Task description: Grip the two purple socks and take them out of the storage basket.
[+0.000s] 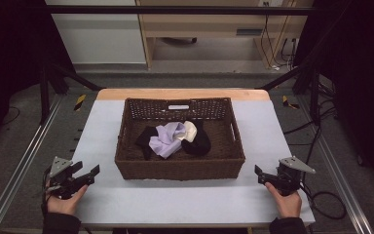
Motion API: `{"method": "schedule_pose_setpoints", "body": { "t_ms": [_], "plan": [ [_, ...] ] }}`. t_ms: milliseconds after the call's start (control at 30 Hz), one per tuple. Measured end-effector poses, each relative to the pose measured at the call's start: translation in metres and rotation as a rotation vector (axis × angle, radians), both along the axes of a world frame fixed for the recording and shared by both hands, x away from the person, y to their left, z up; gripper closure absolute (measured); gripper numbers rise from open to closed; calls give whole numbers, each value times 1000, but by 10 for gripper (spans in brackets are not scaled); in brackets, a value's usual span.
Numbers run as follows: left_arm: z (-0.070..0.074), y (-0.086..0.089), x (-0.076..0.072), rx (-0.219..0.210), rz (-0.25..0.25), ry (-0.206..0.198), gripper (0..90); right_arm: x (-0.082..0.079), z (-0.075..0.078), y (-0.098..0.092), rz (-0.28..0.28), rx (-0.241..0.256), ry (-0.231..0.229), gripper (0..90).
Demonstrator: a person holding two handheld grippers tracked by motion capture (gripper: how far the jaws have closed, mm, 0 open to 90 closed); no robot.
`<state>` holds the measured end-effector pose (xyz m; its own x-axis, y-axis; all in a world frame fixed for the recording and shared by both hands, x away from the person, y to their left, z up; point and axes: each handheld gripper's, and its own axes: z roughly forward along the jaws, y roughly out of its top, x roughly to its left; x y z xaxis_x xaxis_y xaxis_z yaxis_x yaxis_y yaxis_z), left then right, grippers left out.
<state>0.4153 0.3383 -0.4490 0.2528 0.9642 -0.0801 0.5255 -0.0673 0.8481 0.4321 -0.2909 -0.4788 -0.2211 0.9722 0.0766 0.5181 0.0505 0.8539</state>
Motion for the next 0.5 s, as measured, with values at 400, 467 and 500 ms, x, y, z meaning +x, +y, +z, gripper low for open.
{"method": "schedule_pose_setpoints", "body": {
  "t_ms": [400, 467, 500],
  "plan": [
    [20, -12, -1, -28, 9, -48, 380, 4, -6, 1, -22, -46, 24, 53],
    [21, -13, 0, -29, 8, -52, 382, 5, -6, 1, -22, -44, 26, 53],
    [25, -15, 3, -33, 2, -62, 384, 5, -6, 0, -25, -41, 31, 58]
  ]
}}
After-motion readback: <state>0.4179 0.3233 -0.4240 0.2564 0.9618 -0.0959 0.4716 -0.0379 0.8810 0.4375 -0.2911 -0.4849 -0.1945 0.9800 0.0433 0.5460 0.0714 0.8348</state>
